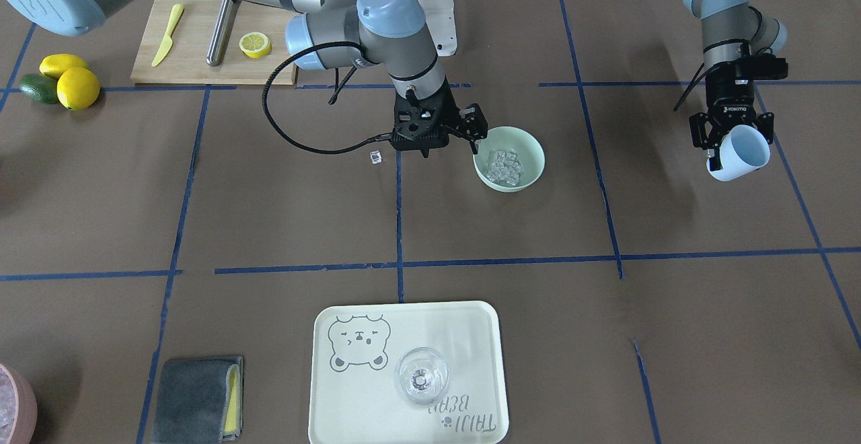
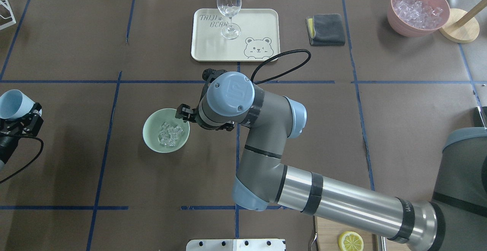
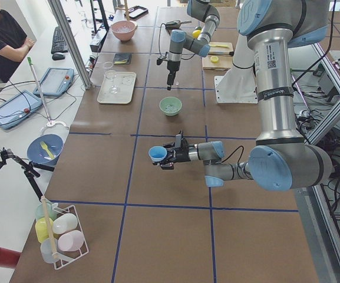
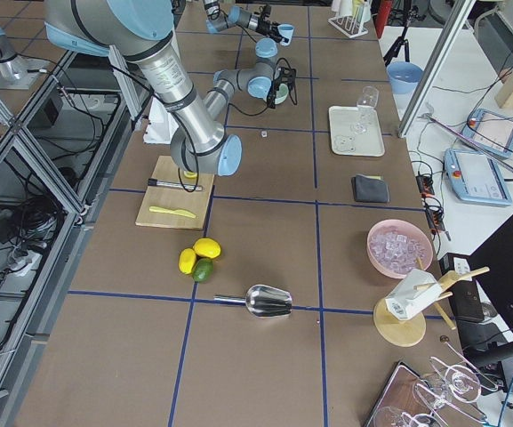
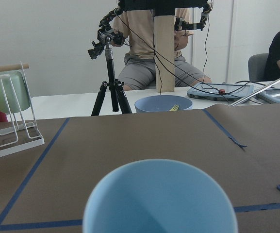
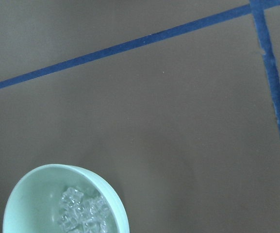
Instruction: Pour ice into bowl
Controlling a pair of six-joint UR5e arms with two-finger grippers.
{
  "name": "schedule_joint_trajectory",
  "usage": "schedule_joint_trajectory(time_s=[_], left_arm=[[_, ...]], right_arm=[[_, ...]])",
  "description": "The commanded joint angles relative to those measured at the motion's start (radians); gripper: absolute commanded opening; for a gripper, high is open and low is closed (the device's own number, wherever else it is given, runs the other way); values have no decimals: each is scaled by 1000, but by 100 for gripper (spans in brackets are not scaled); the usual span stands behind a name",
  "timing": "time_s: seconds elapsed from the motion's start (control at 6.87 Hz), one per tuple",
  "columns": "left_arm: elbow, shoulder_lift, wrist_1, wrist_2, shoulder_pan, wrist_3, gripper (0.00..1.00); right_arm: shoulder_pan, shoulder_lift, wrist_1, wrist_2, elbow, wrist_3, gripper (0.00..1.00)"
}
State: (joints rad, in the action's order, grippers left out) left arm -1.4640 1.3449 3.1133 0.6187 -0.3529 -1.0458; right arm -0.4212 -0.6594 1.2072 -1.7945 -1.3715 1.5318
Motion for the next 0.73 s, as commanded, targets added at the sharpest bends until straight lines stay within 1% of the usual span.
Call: schedule_joint_trajectory(time_s=[0.0,0.15,0.29,0.44,0.58], left_arm=[[7,16,-9,-13,0,1,0],[7,23,-10,-13,0,0,0],[5,30,-10,-14,0,0,0],[5,30,-10,-14,0,1,0],[5,31,-10,-13,0,1,0]], right_arm=[[25,92,-2,26,147,-4,100],[38,101,0,27,178,-8,97],[47,103,0,43,183,-4,55],[47,103,0,44,183,-8,6],[48,100,-2,43,183,-21,0]])
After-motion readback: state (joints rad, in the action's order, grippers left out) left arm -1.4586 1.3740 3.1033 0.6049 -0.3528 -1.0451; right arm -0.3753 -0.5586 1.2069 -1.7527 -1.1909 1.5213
